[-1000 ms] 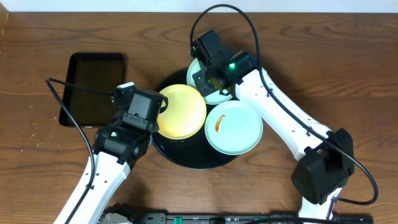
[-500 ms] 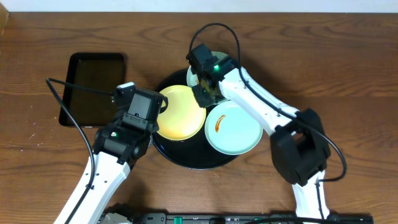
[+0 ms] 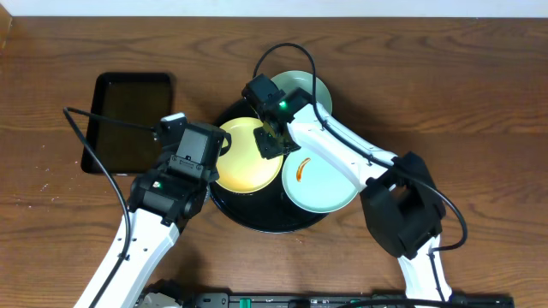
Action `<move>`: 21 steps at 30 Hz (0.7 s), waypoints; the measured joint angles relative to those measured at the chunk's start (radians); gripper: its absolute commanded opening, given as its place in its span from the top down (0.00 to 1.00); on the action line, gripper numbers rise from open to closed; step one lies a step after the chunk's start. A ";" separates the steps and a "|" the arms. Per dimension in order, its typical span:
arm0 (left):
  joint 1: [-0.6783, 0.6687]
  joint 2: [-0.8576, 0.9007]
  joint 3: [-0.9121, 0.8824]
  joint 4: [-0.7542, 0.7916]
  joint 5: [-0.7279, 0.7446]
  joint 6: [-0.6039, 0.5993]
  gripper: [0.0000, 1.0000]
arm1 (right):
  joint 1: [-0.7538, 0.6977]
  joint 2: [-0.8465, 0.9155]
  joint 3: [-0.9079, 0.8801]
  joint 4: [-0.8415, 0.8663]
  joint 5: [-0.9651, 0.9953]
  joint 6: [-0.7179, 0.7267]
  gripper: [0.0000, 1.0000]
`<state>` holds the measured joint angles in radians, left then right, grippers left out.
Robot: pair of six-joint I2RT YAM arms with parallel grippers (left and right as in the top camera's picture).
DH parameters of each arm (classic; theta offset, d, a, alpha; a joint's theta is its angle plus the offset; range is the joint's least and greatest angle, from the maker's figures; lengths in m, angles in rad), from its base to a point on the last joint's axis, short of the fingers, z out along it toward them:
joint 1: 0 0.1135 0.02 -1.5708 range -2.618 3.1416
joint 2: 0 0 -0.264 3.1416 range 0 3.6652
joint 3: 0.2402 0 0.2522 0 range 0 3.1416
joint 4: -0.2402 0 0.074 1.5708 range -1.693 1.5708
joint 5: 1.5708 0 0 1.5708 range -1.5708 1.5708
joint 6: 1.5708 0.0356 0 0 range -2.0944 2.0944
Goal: Clean dirty plates on tray and stack at the side
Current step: 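Tilt the cream plate up by its rim with the right gripper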
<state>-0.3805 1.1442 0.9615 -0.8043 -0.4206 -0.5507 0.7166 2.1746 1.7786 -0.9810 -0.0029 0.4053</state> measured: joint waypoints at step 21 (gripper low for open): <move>0.000 0.000 0.000 0.000 0.000 0.000 0.92 | 0.011 0.030 -0.050 0.055 0.051 0.040 0.67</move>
<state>-0.3805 1.1442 0.9615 -0.8043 -0.4206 -0.5507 0.7273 2.2044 1.7283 -0.9260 0.0479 0.4454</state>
